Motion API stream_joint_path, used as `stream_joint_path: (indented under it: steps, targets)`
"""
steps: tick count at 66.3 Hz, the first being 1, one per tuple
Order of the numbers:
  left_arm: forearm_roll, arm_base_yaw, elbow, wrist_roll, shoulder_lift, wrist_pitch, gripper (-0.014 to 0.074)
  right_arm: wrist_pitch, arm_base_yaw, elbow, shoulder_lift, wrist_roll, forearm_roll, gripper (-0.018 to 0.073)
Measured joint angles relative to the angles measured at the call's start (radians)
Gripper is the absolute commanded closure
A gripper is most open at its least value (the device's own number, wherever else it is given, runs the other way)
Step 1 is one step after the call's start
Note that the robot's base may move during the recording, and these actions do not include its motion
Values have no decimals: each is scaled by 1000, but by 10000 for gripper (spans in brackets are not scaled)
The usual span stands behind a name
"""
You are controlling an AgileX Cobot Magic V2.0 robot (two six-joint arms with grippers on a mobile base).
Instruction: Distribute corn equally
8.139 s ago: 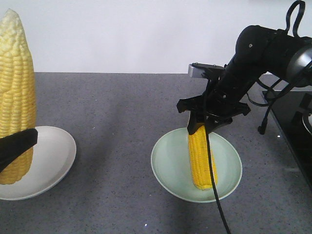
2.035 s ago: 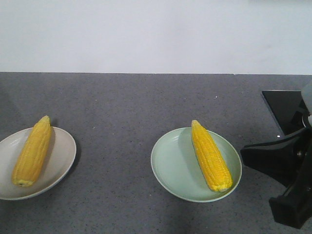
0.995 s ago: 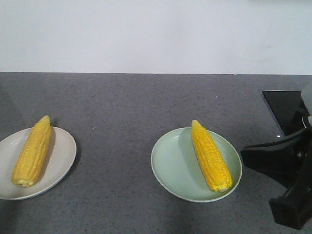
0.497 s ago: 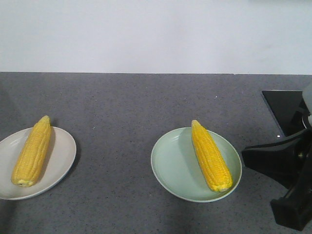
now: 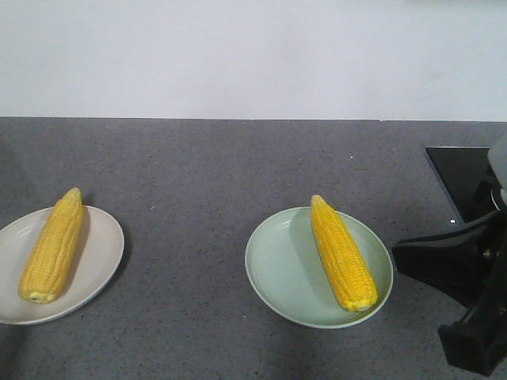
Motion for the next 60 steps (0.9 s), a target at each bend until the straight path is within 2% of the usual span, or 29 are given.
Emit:
stream_joint_path:
  steps: [13,32,60]
  targets:
    - [0,8,0,0,0,0,604,1,0,0,0,0,0,569]
    - [0,113,0,0,0,5,604,8,0,0,0,0,0,569]
    - [0,118,0,0,0,5,604,10,0,0,-1,0,0,569]
